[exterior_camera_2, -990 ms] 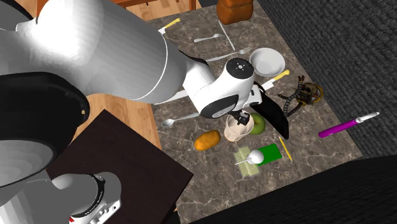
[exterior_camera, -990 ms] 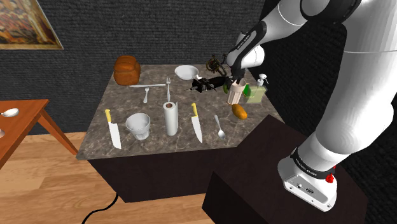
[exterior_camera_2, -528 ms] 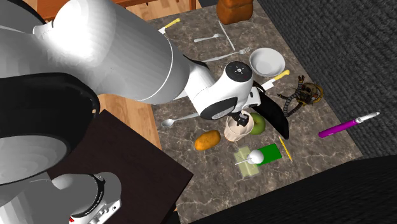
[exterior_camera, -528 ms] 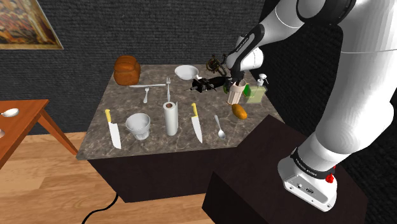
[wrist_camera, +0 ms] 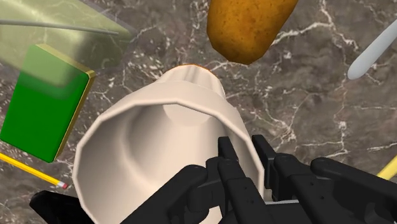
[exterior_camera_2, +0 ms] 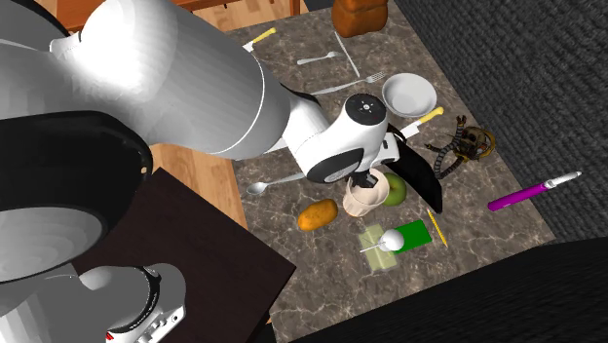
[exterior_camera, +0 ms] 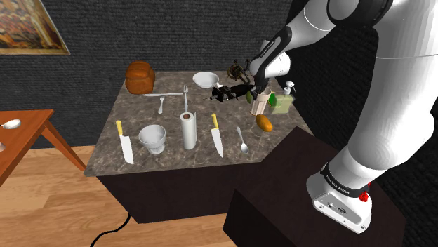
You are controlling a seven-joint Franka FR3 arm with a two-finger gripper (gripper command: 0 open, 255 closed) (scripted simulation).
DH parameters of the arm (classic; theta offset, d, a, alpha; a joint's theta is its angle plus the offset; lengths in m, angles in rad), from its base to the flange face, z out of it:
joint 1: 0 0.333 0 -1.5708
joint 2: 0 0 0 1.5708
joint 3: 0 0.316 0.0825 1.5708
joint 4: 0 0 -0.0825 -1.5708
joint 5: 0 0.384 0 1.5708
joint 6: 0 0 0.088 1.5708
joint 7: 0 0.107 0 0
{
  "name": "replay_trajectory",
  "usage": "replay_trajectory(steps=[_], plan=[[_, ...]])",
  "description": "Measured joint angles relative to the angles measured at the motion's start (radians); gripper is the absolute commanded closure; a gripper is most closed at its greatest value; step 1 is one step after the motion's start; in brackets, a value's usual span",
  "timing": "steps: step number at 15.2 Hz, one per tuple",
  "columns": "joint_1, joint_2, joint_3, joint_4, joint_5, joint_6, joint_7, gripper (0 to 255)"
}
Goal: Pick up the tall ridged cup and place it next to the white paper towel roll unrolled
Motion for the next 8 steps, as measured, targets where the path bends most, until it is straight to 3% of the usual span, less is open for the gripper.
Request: replay_trajectory(steps=[8], plan=[[0.007, -0.034, -0.009, -0.006, -0.010, -0.030, 0.006, 255]])
